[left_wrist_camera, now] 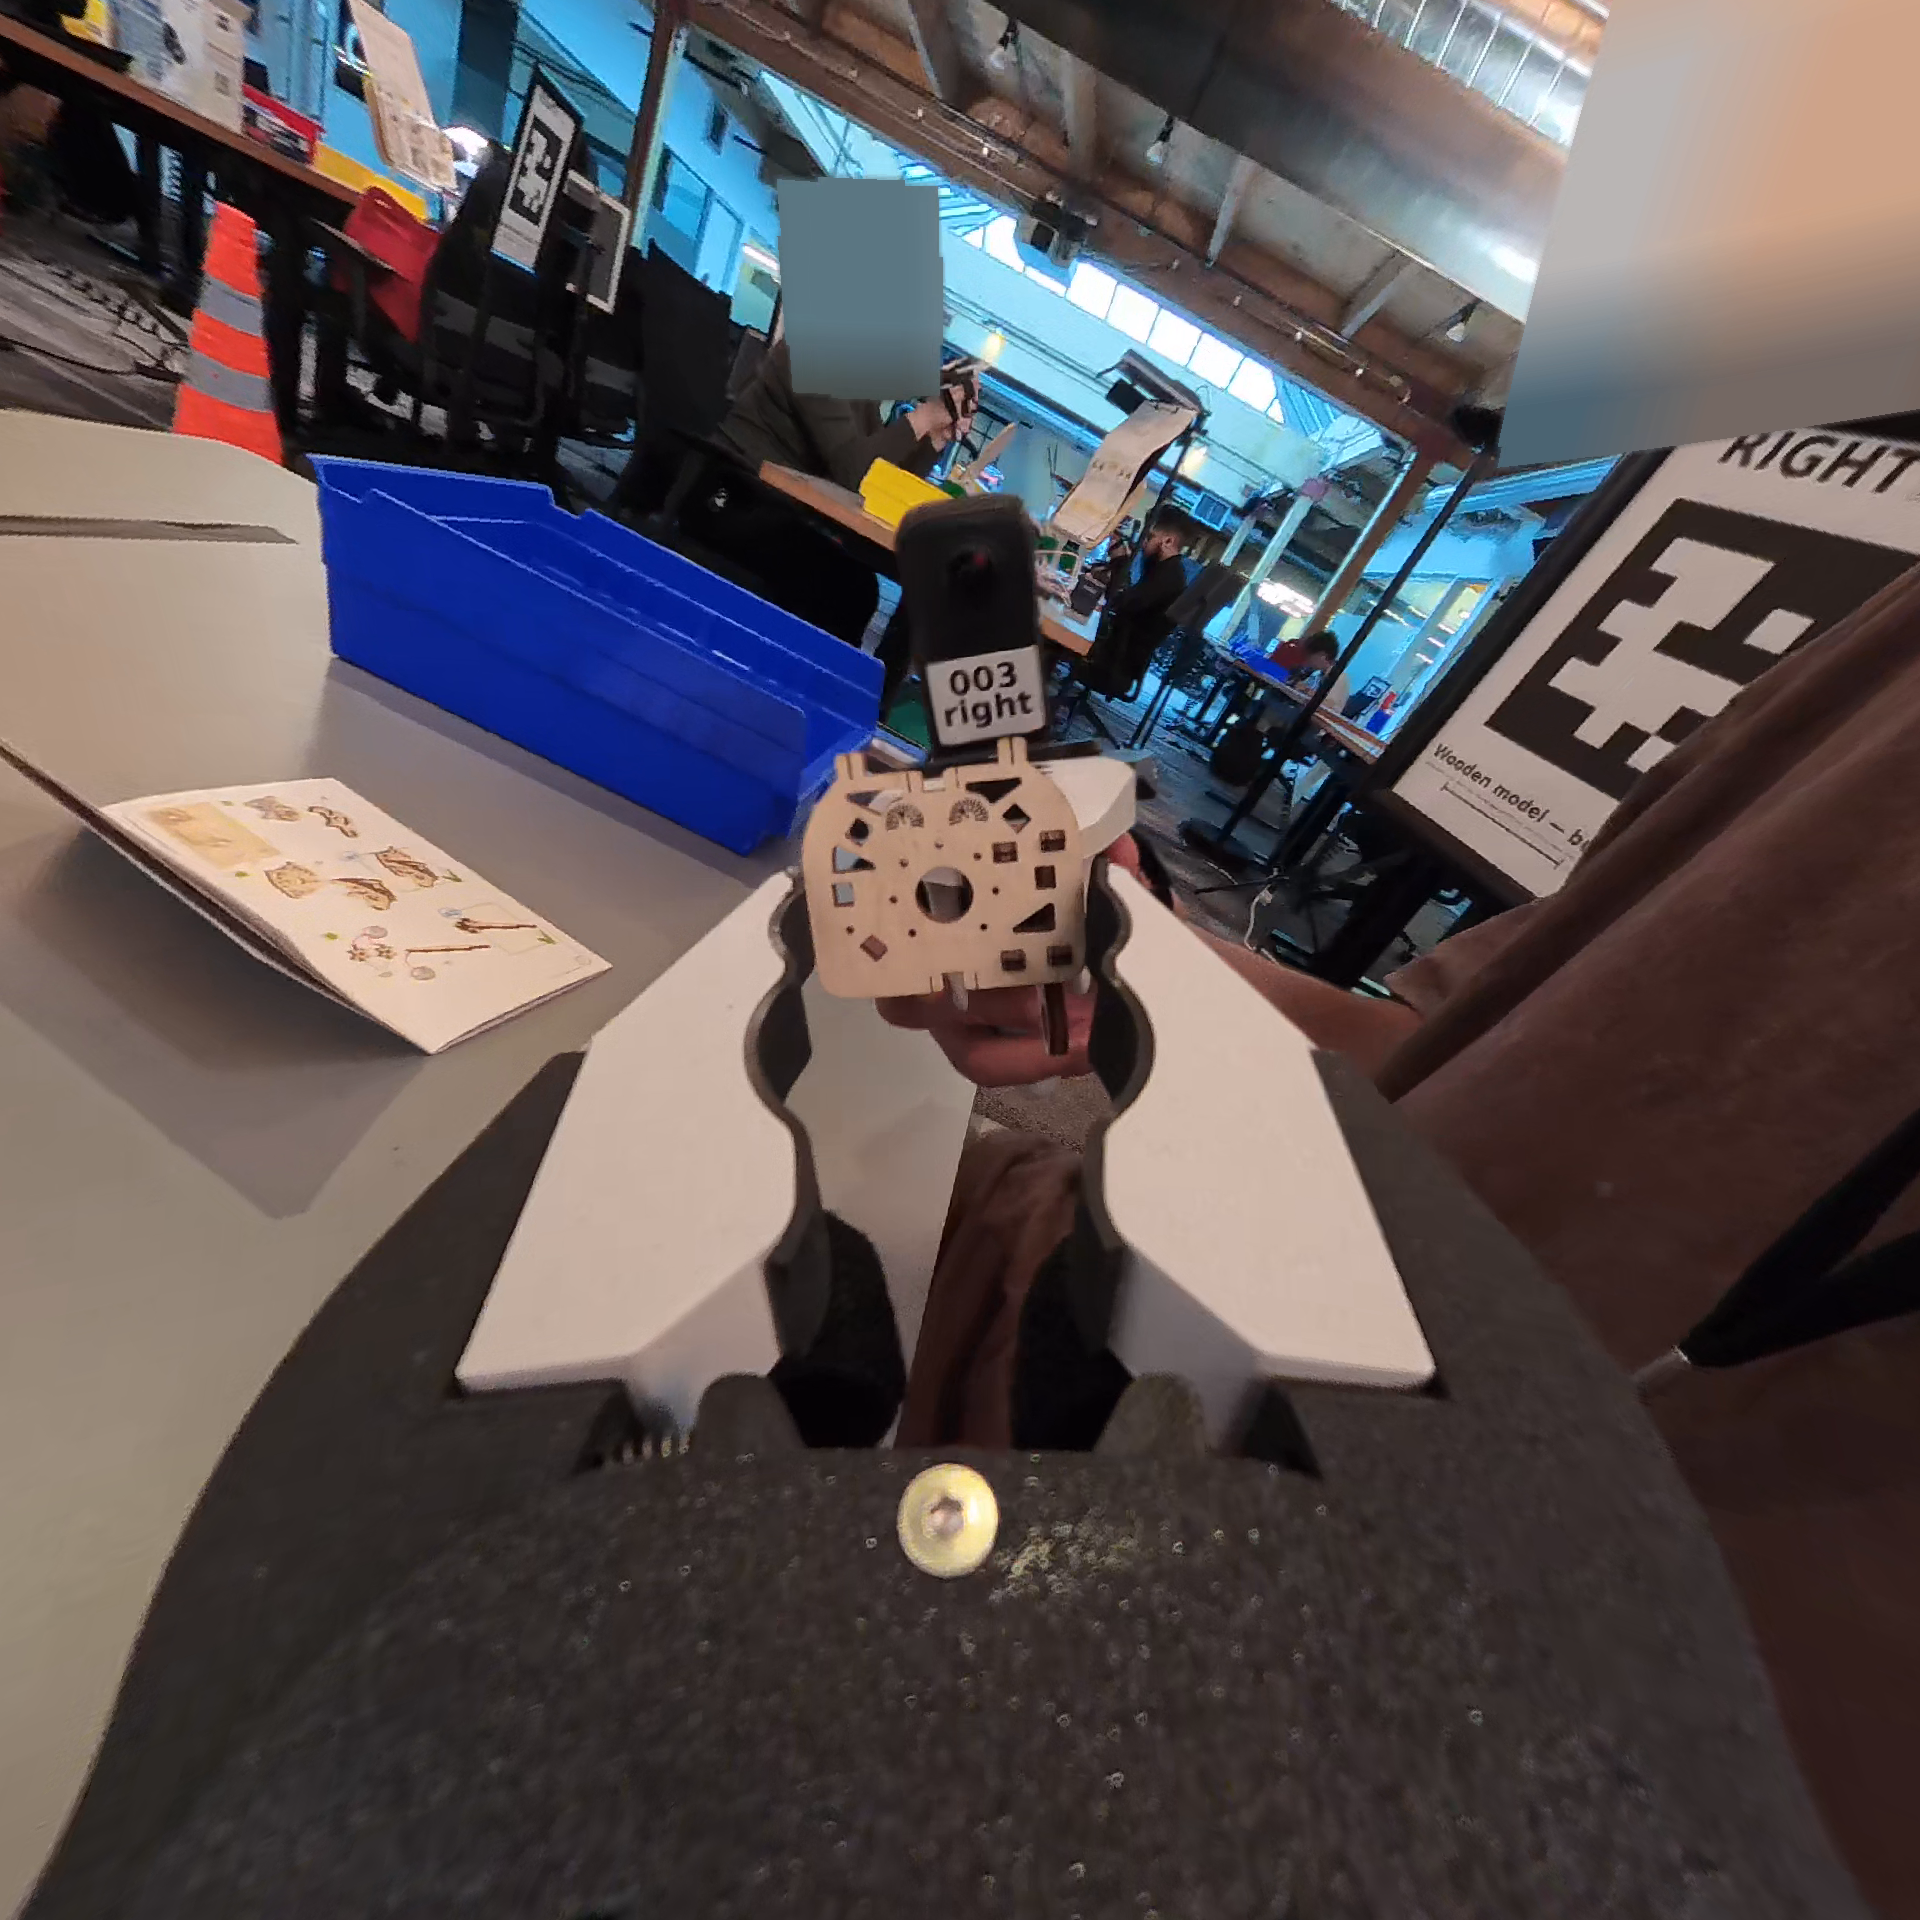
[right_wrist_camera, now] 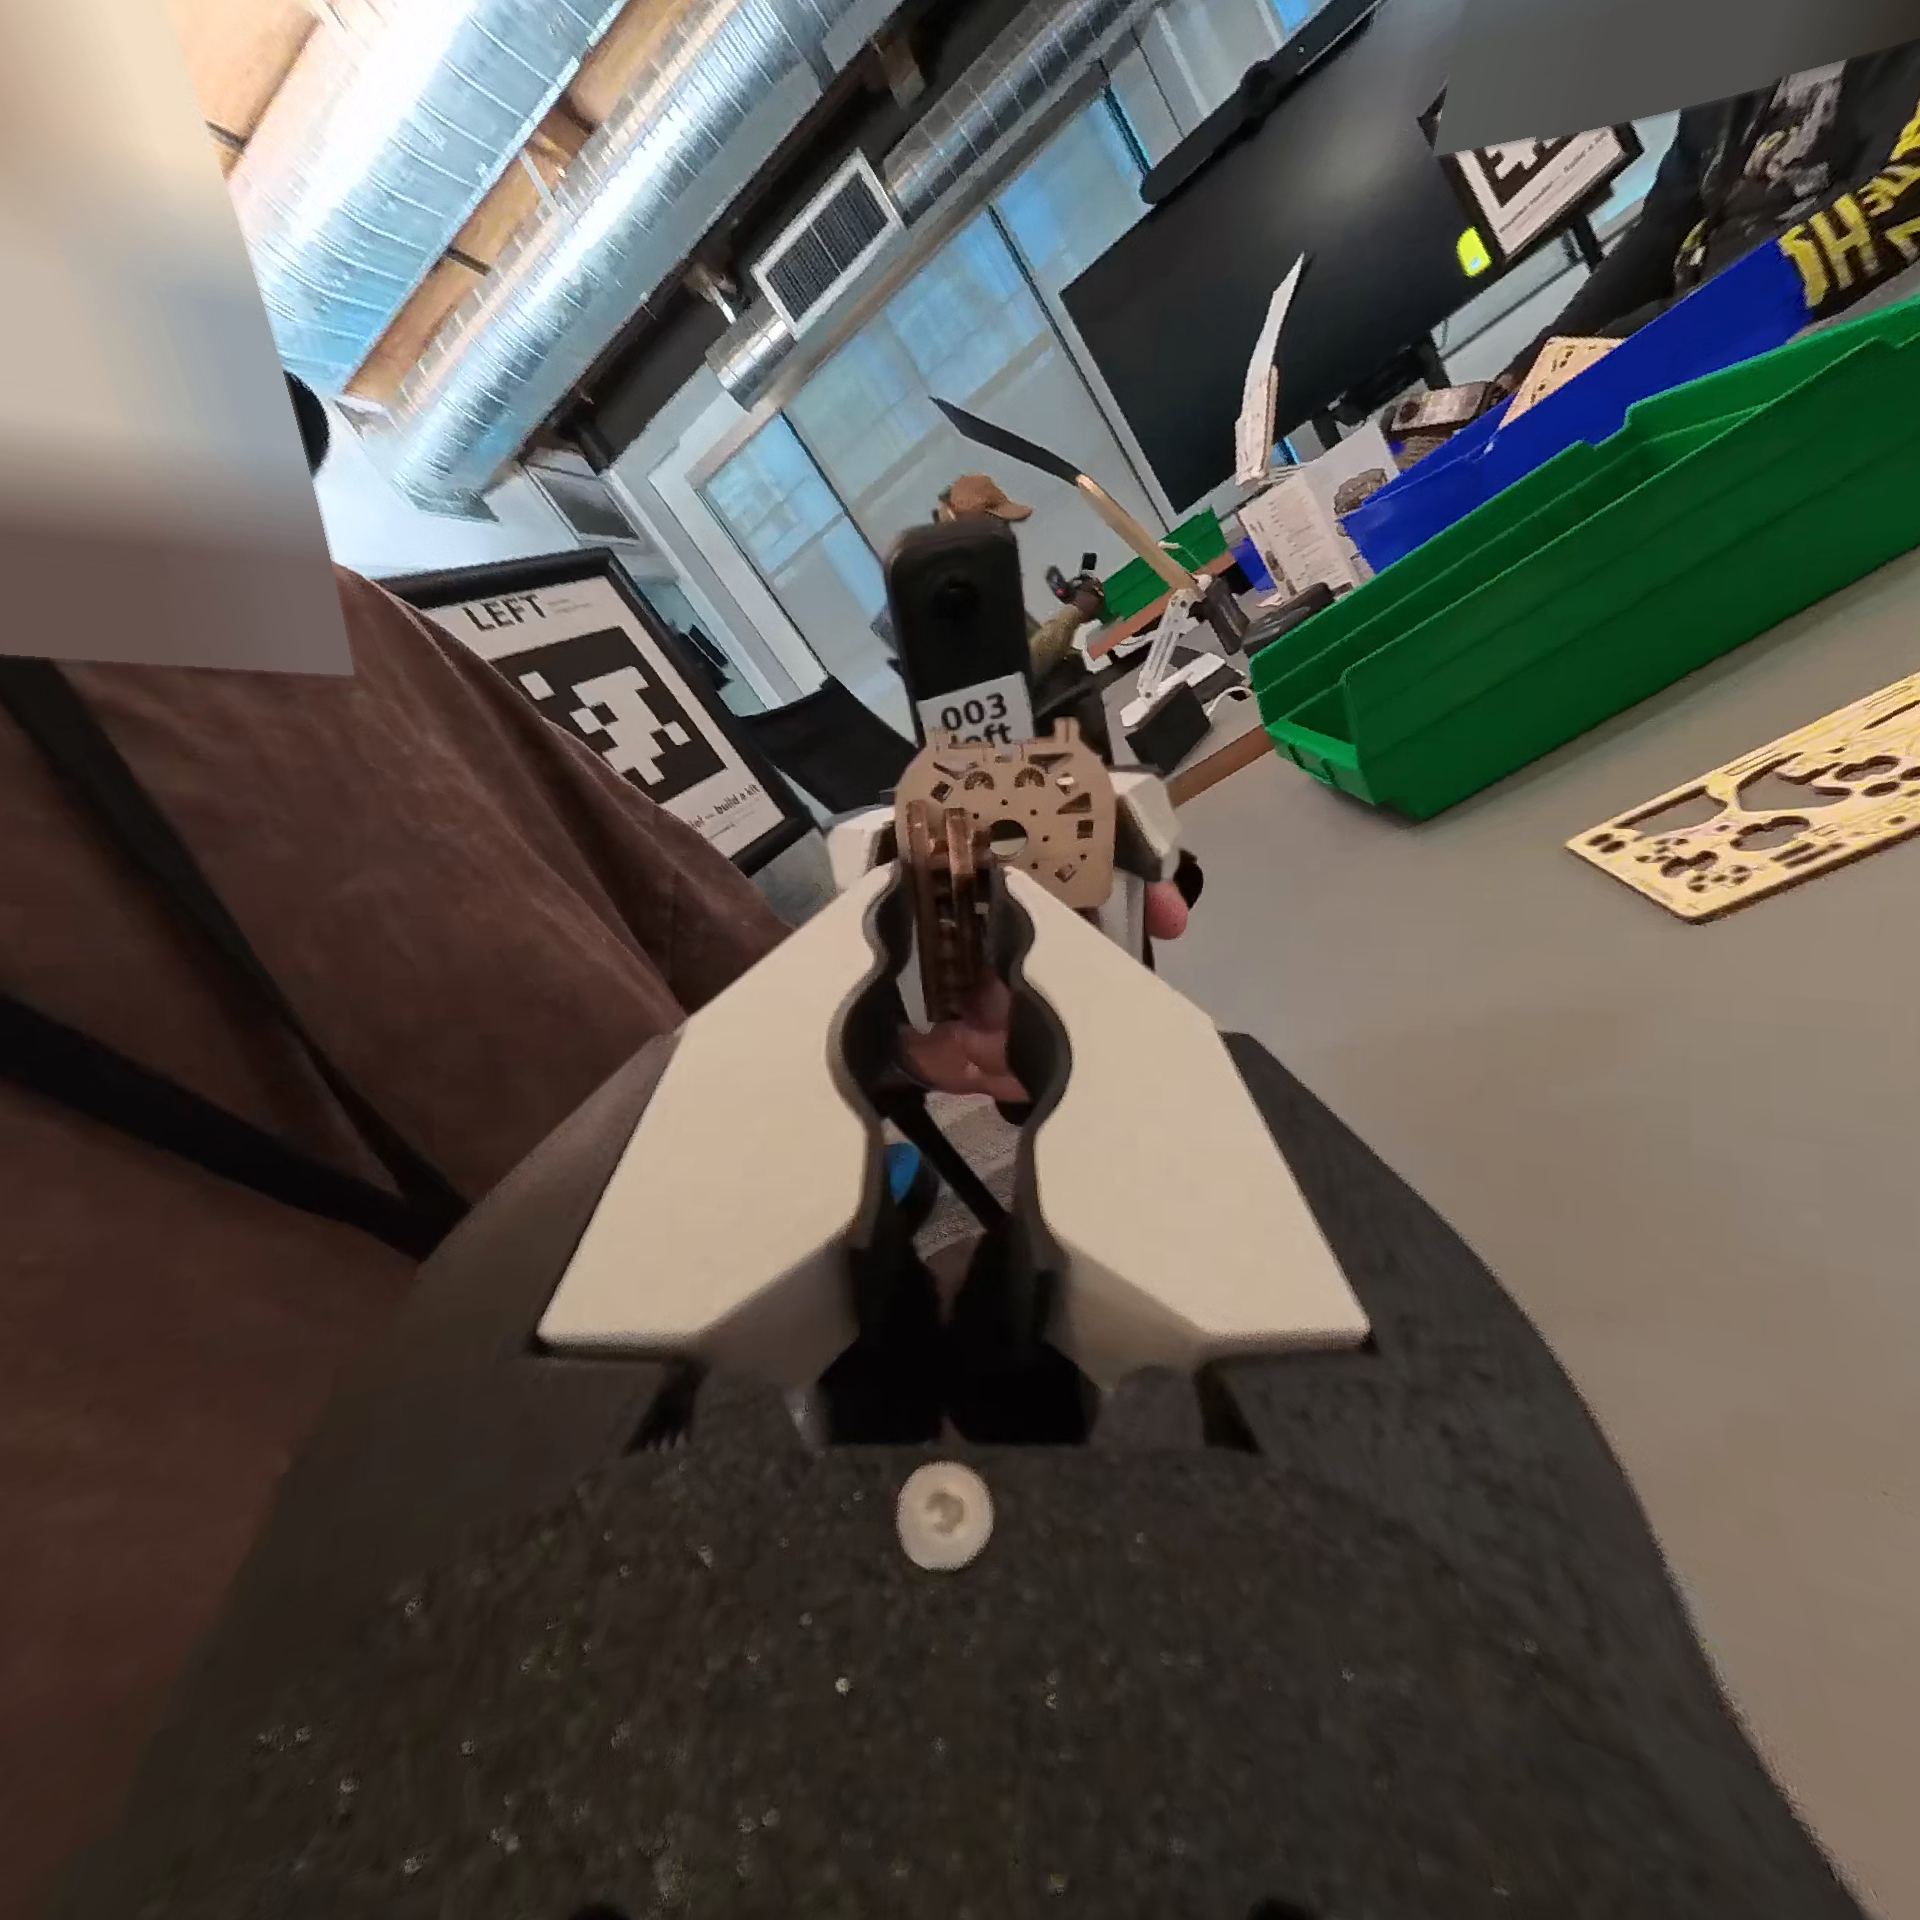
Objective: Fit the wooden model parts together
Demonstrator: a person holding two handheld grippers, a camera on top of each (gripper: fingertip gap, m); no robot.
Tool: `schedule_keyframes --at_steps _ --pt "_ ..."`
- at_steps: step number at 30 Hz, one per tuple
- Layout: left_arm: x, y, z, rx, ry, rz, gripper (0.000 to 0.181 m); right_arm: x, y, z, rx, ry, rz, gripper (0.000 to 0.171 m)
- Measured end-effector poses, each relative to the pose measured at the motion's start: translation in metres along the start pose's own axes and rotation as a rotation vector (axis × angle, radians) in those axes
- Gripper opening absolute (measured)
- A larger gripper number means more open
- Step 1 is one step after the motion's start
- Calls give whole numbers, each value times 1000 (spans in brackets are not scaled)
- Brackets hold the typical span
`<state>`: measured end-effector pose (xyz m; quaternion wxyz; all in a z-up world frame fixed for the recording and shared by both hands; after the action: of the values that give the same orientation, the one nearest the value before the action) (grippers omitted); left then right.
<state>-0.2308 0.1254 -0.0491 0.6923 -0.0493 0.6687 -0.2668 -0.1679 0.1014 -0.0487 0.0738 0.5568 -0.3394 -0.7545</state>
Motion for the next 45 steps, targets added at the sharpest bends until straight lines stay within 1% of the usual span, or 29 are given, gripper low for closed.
schedule_keyframes --at_steps 4,11,19,24,26,29,30,32,34,37,40,42,45 --pt "-2 1 -1 -45 6 38 51 -1 -3 2 -20 -41 20 14" --pt "-7 3 -7 -108 22 79 50 0 -6 4 -52 -51 46 17" --pt "-8 -1 -8 -82 17 50 51 0 -4 15 -135 -83 111 16" --pt "-5 1 -10 -91 29 47 51 1 -5 16 -100 -59 108 15" --pt "-1 6 -11 -102 52 25 51 3 -9 13 -43 -28 87 15" --pt "2 20 -19 -158 68 6 64 -5 -23 -2 89 -28 55 15" --pt "3 24 -23 -174 78 2 64 -10 -30 -9 167 -37 38 15" --pt "7 35 -28 -218 110 12 63 -13 -55 -28 405 -6 -24 15" --pt "17 48 -31 -289 196 74 60 -12 -75 -46 604 31 -80 15" --pt "35 67 -34 -437 386 285 59 -5 -98 -65 805 55 -54 15" --pt "47 77 -30 -504 489 416 52 12 -114 -76 901 174 -23 15" --pt "51 79 -22 -502 498 425 49 17 -118 -84 942 247 -34 15" --pt "54 89 -11 -513 495 374 48 11 -118 -96 959 245 -32 15"
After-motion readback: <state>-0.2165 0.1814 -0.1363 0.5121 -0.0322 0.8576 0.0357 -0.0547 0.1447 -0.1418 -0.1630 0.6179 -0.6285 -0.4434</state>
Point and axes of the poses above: each gripper's, where its closed fingertips meet, z out along the fingers, x out of its underside, y = z × x across the jaws, the point moved 4 cm from there along -z, back along the fingers, and after that the axes turned 7 degrees about x, right-handed, at the moved point
